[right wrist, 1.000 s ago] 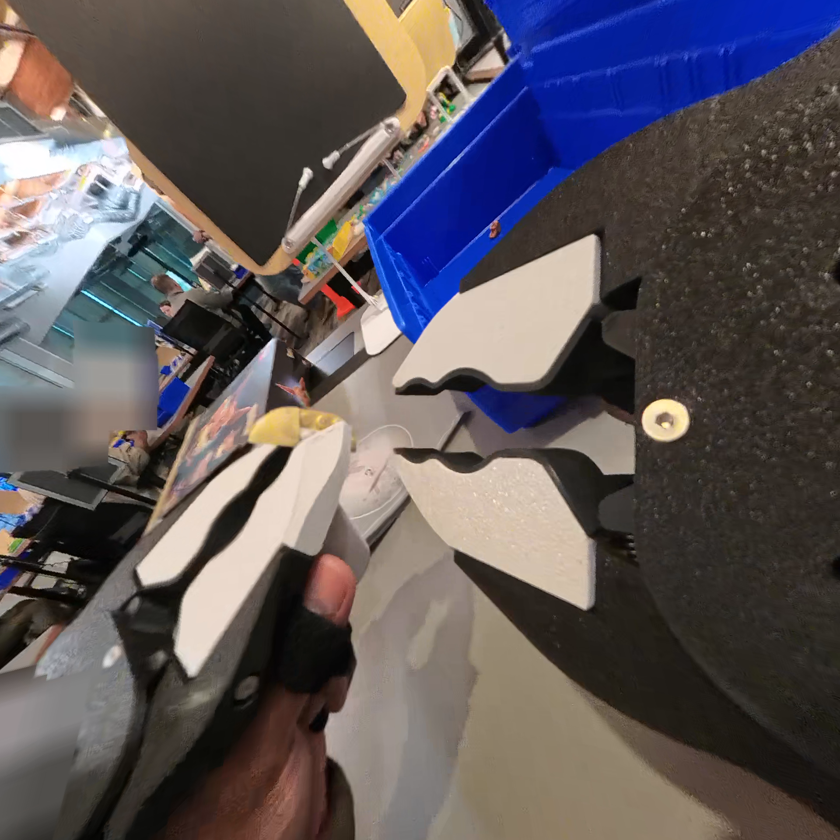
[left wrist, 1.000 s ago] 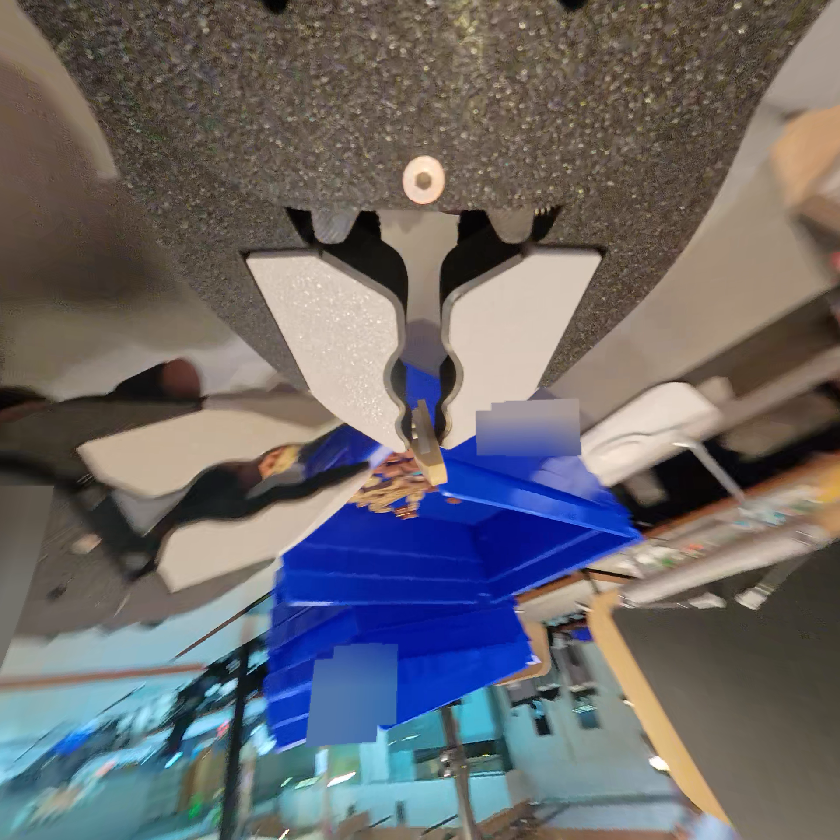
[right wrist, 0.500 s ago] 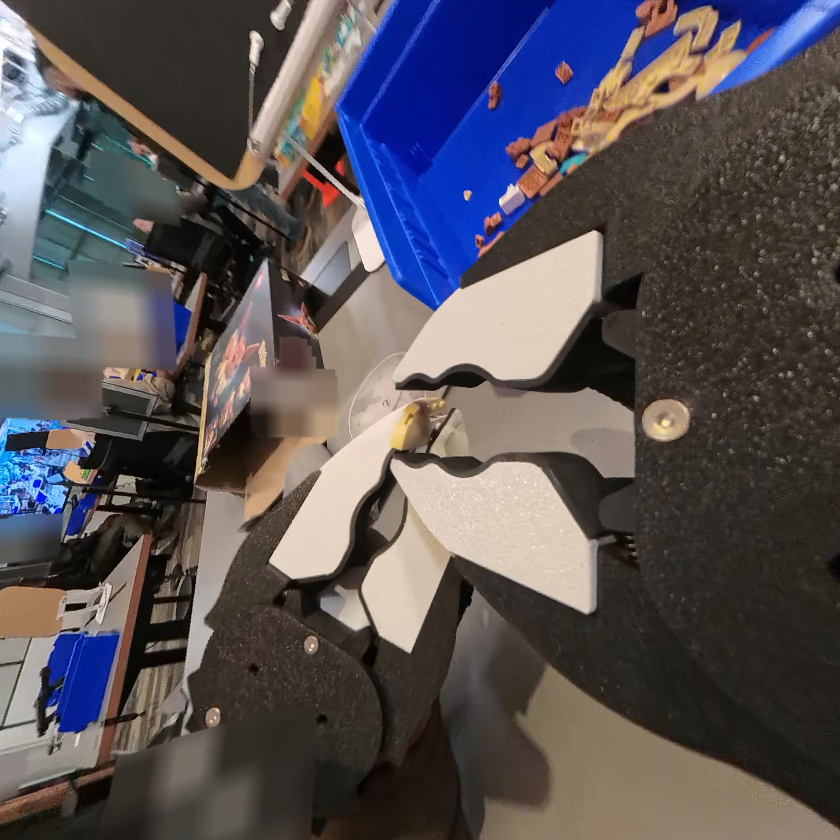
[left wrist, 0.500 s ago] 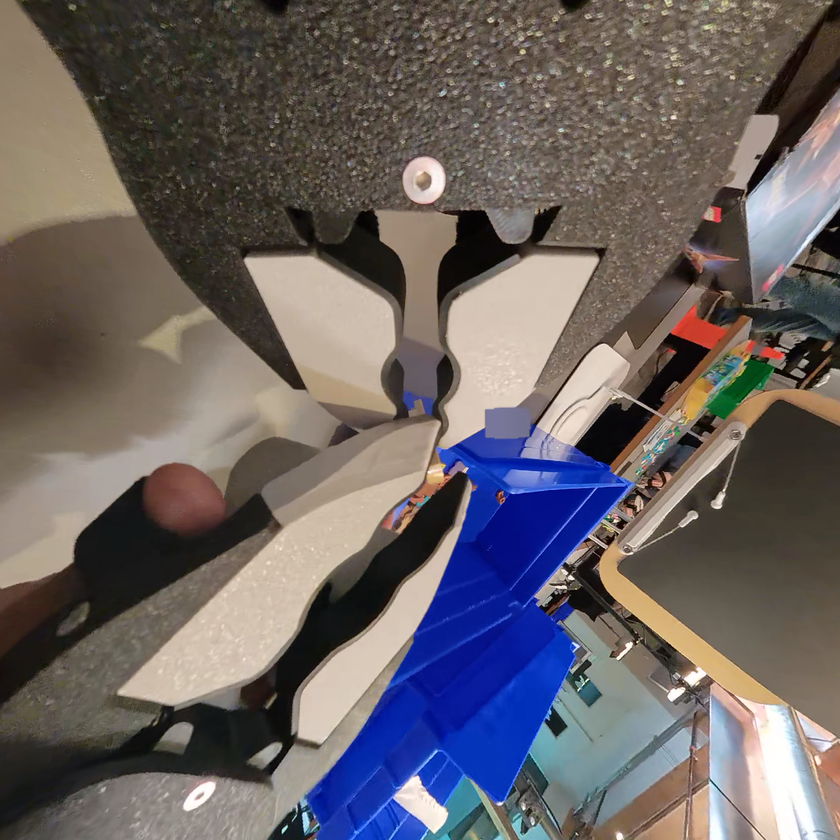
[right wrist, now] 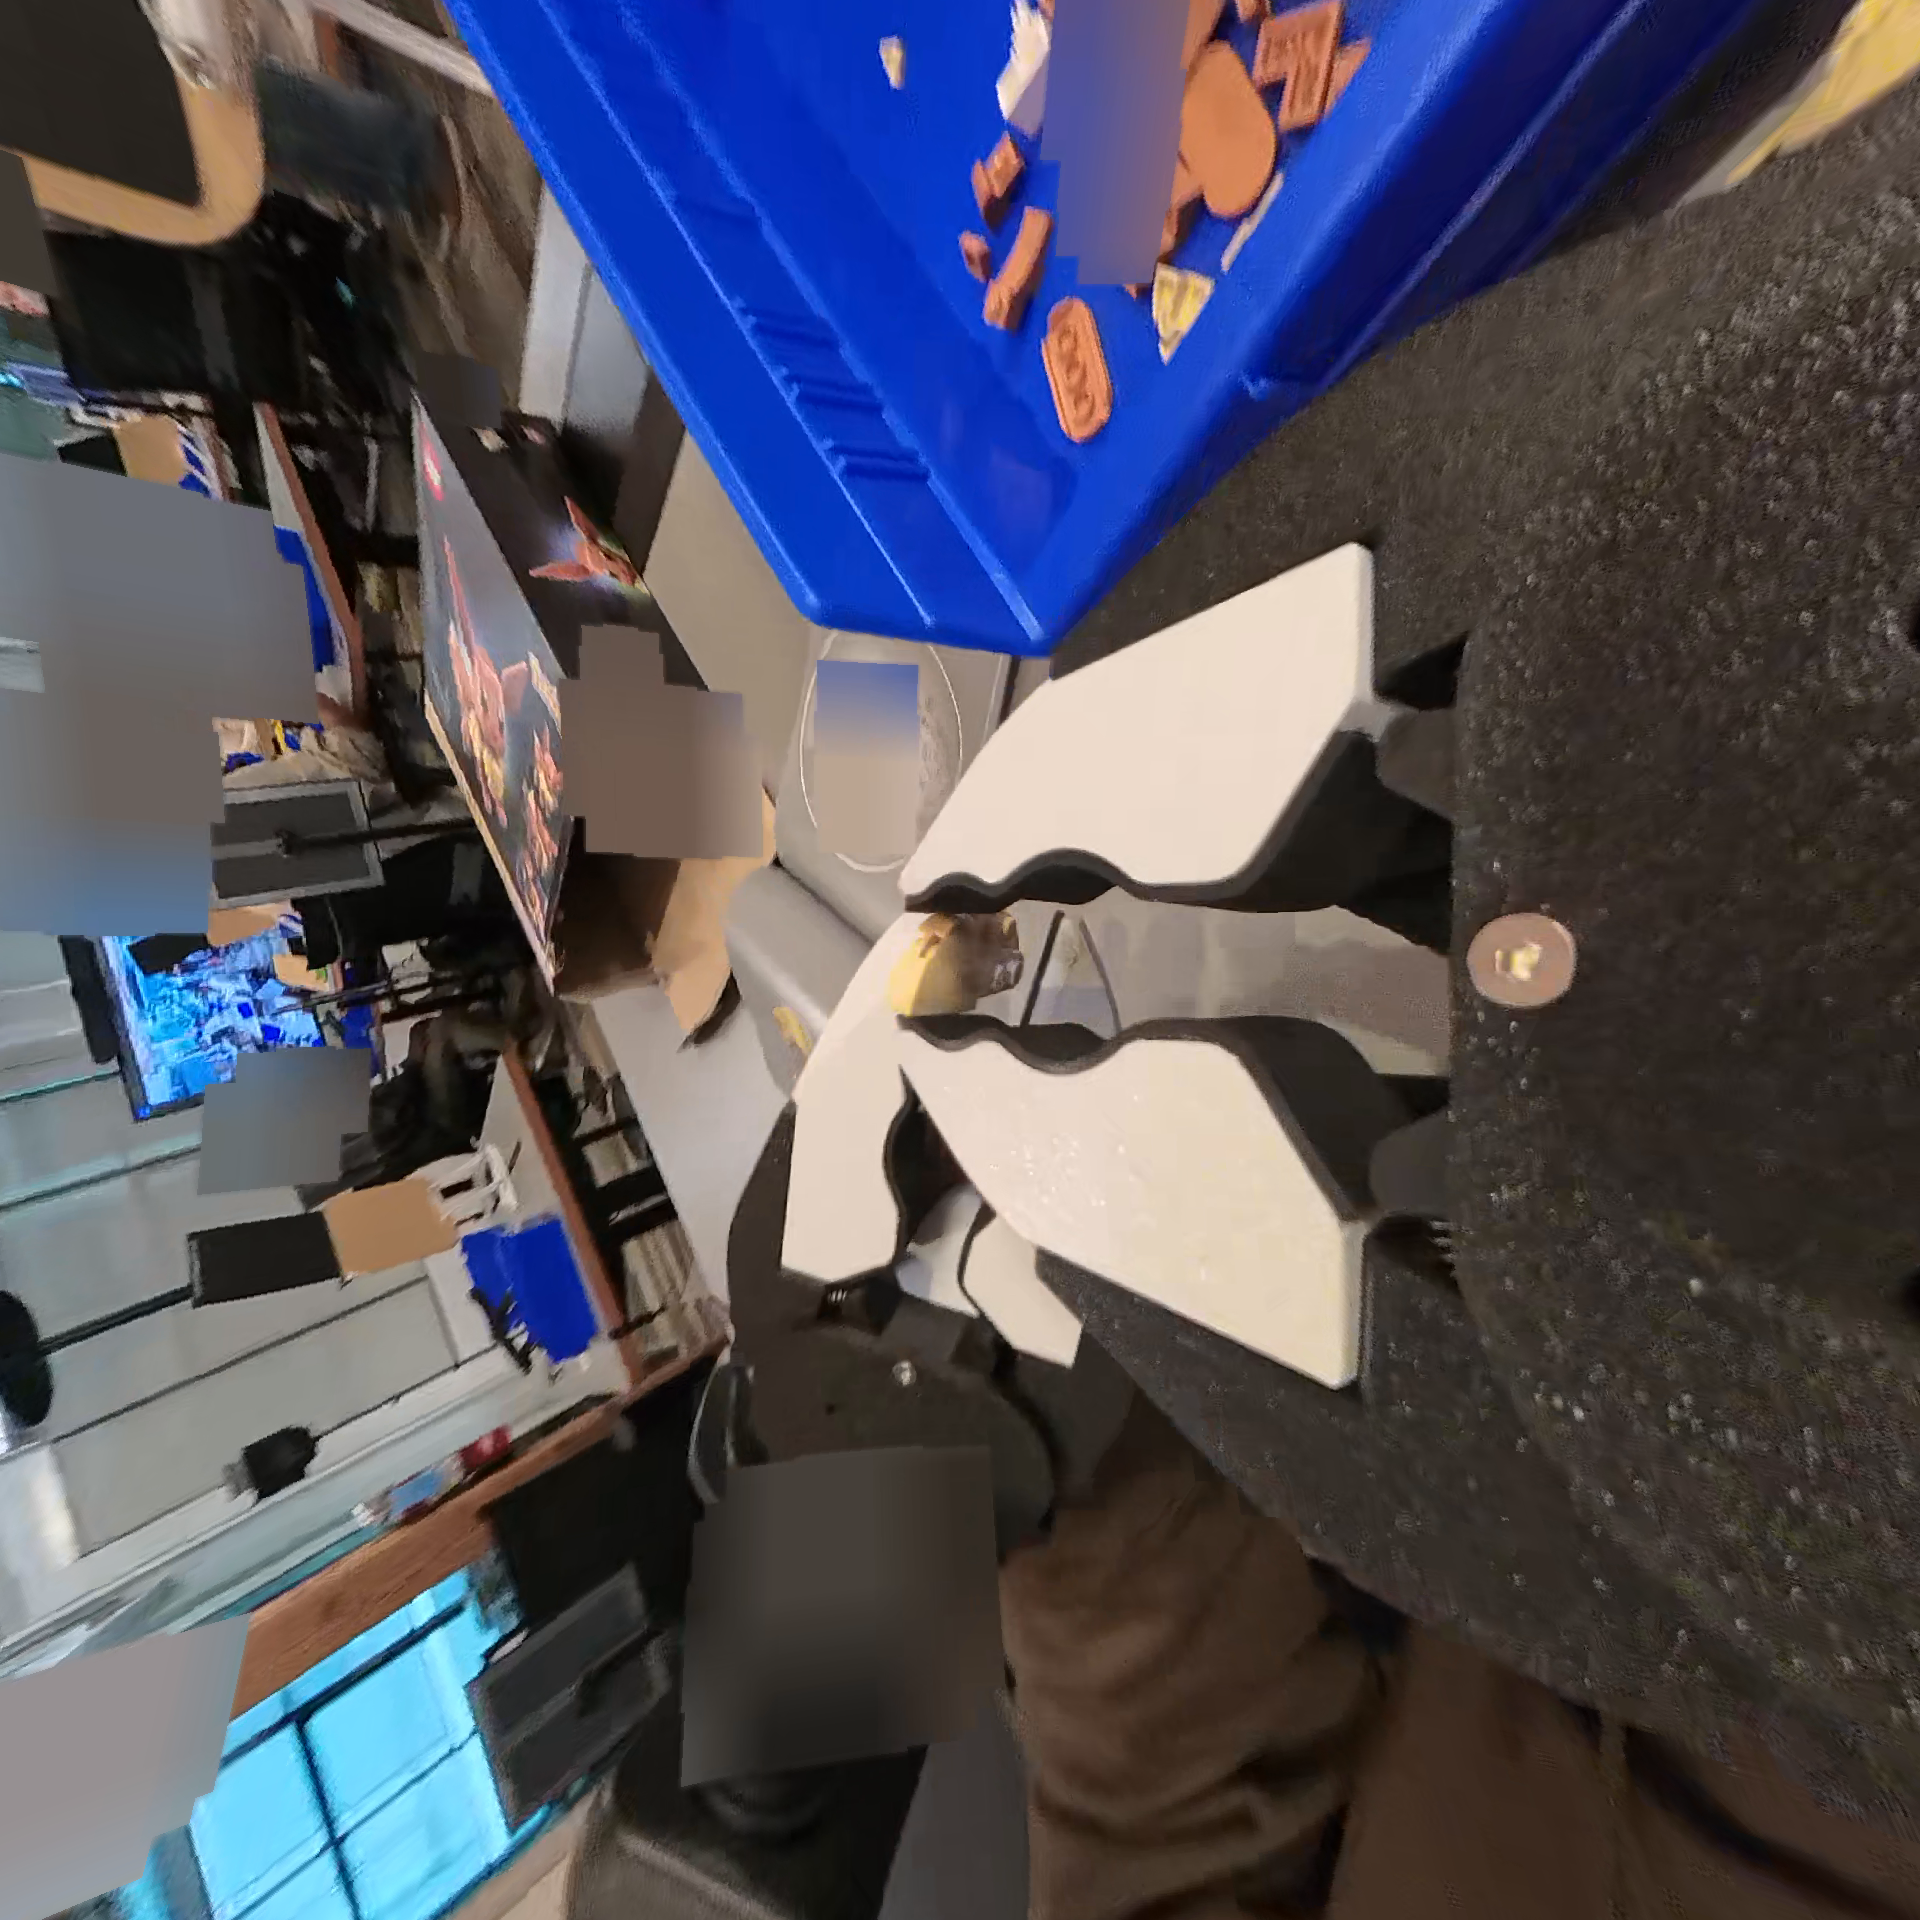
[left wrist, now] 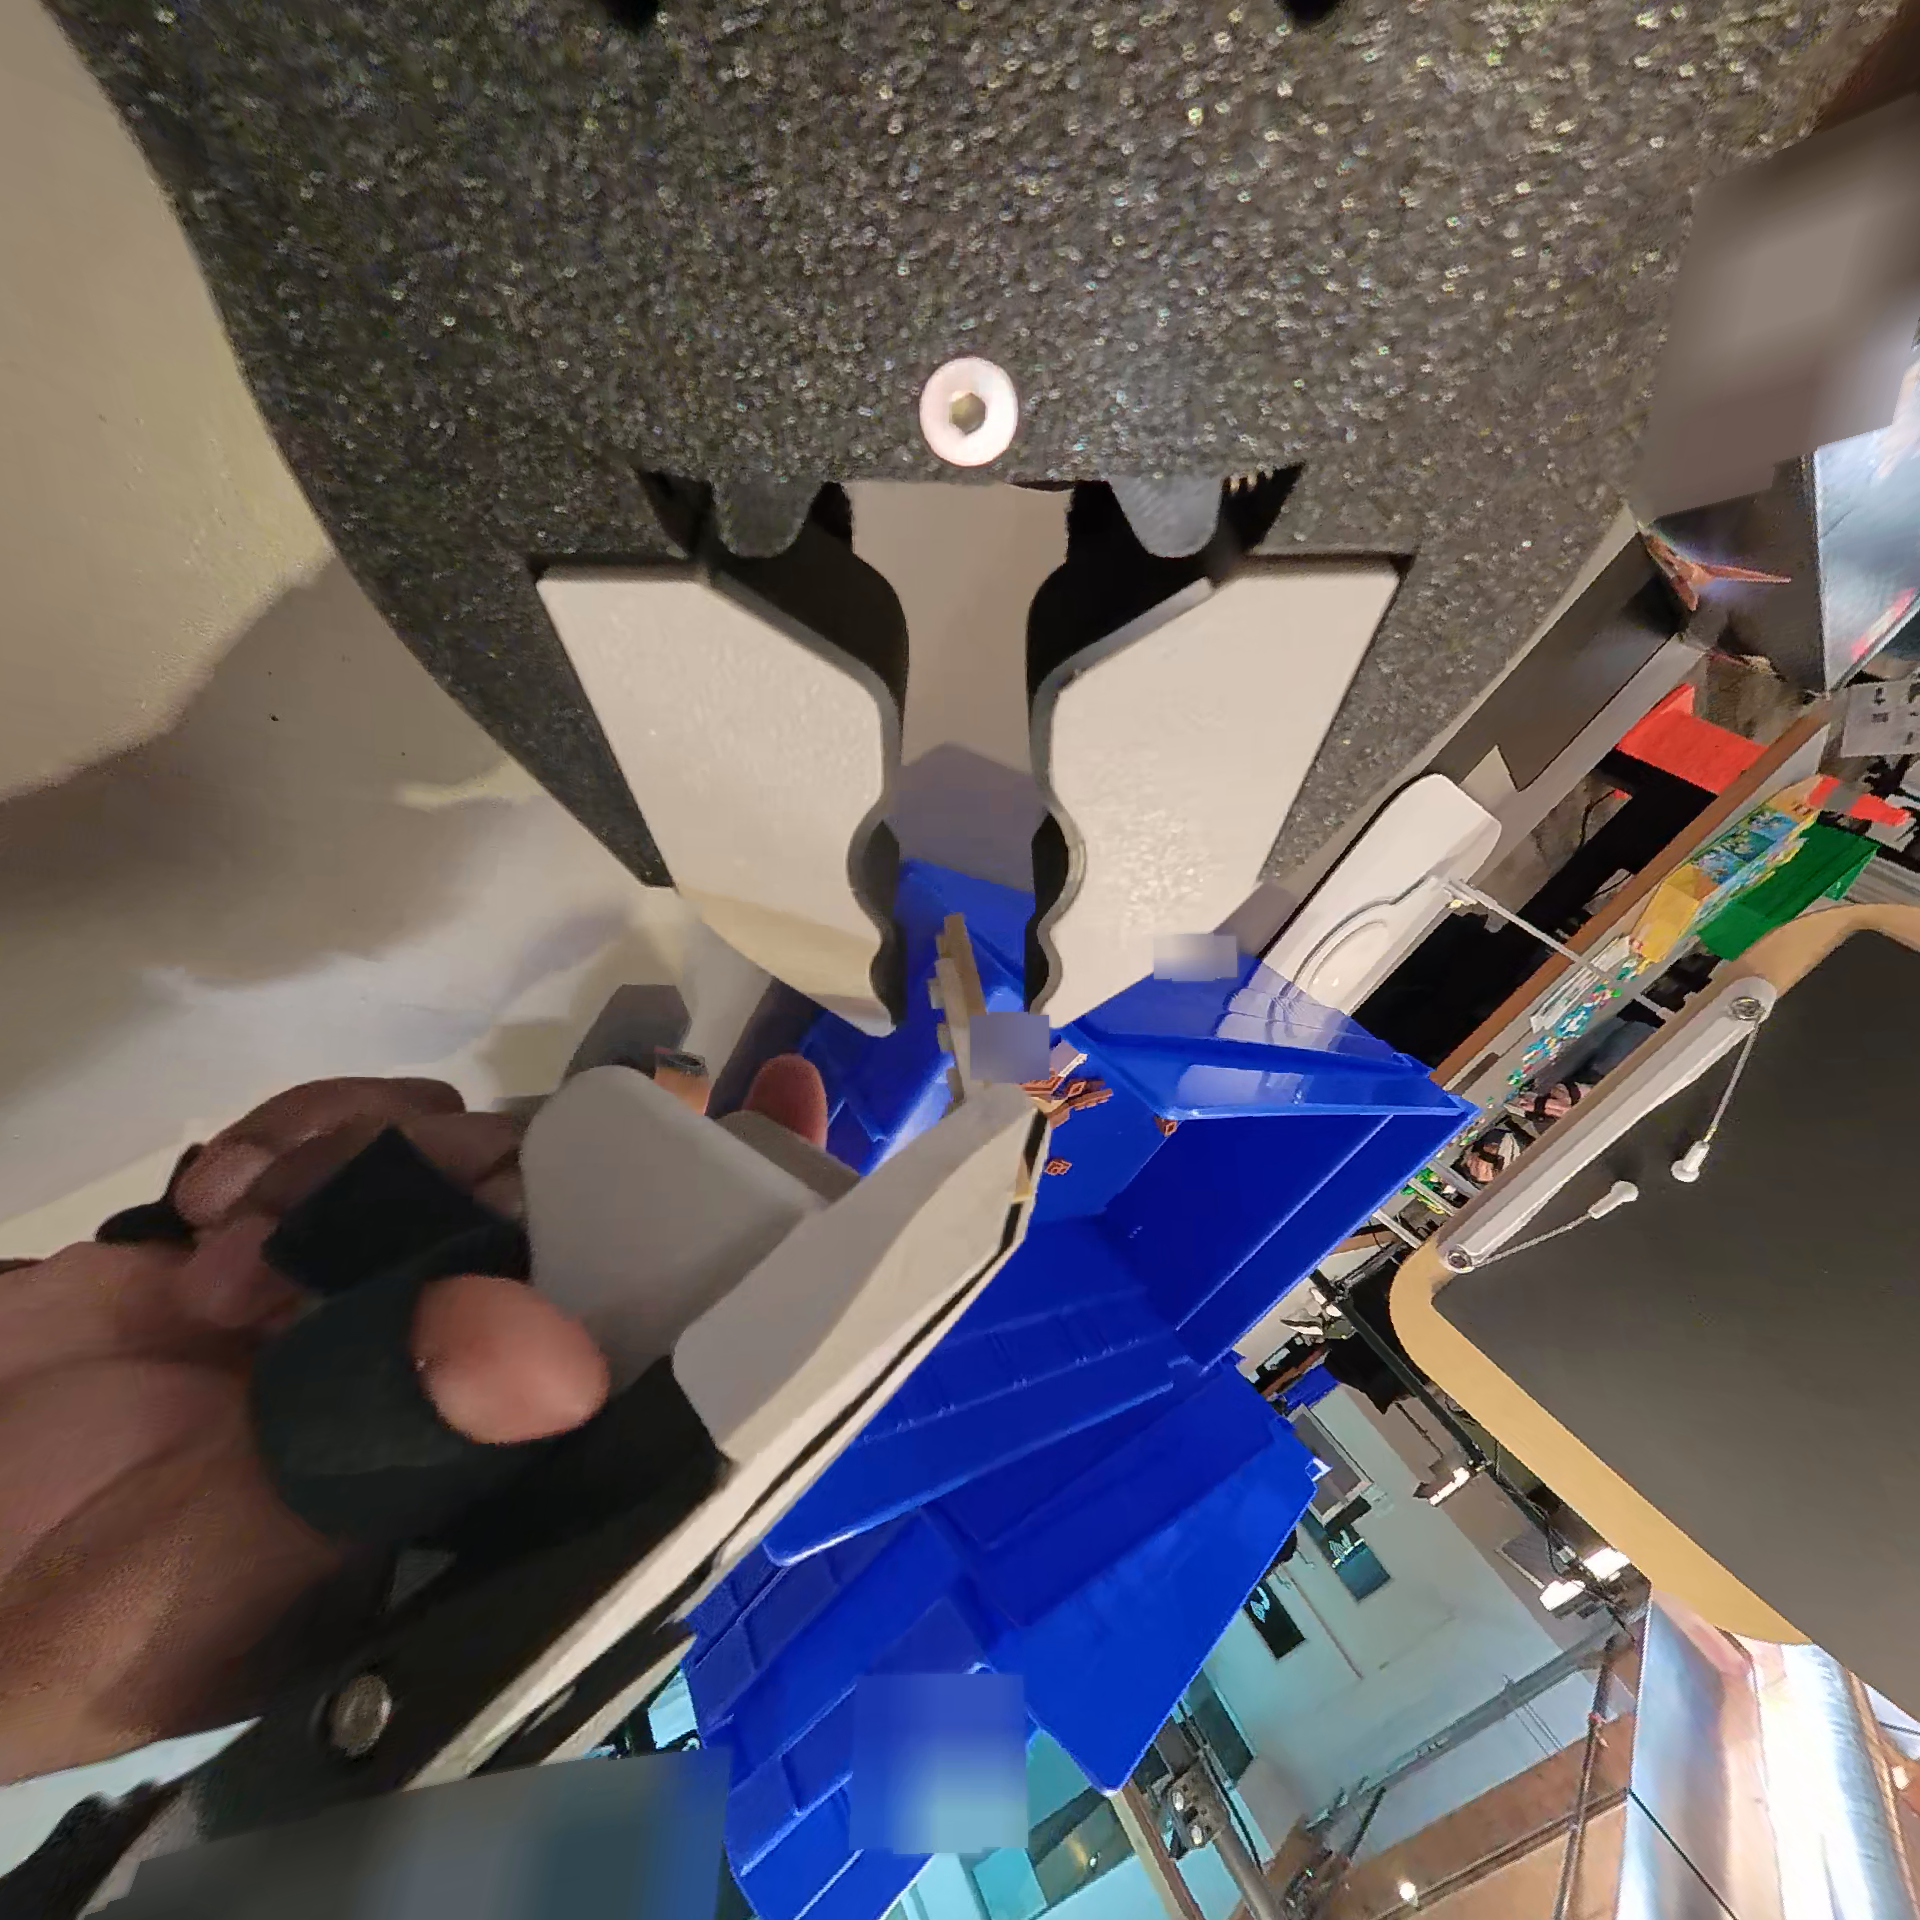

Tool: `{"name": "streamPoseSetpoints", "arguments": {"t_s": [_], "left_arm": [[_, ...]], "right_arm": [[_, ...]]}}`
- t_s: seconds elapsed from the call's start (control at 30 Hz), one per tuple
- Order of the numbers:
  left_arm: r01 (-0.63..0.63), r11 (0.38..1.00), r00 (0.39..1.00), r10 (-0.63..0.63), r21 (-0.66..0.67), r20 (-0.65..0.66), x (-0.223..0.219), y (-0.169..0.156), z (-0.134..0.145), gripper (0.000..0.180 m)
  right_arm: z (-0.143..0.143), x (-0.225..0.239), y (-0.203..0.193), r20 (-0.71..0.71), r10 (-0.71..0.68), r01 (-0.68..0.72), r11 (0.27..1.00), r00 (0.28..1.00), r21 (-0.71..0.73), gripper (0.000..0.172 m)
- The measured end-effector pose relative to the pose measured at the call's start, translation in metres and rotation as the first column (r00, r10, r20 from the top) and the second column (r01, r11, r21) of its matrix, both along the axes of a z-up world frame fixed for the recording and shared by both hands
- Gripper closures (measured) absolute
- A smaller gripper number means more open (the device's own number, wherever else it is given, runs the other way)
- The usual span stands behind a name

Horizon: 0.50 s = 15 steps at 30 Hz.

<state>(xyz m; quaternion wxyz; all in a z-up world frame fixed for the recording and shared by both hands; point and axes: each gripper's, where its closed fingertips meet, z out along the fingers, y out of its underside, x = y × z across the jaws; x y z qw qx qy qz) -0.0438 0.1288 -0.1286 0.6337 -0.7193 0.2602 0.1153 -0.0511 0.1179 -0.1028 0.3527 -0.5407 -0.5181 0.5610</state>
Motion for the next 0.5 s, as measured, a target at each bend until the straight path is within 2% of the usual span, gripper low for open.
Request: {"name": "streamPoseSetpoints", "arguments": {"t_s": [0.13, 0.27, 0.4, 0.5], "left_arm": [[-0.013, 1.000, 1.000, 0.013, -0.003, -0.022, 0.000, 0.000, -0.002, 0.170], [-0.042, 0.999, 0.999, 0.042, -0.027, 0.003, -0.006, 0.000, -0.002, 0.172], [-0.081, 0.997, 0.995, 0.081, 0.005, -0.050, -0.010, -0.001, 0.002, 0.172], [-0.079, 0.997, 0.992, 0.080, 0.007, -0.097, -0.006, -0.001, 0.000, 0.172]], "right_arm": [[-0.002, -0.002, -0.006, -0.002, 0.040, -0.040, 0.996, 0.999, -0.080, 0.153], [-0.004, -0.001, -0.006, 0.010, 0.010, -0.010, 1.000, 1.000, -0.019, 0.153], [-0.013, 0.001, -0.009, 0.035, -0.020, 0.016, 0.994, 0.999, 0.107, 0.143], [-0.009, 0.002, -0.012, -0.004, -0.023, 0.023, 0.994, 1.000, 0.108, 0.143]]}}
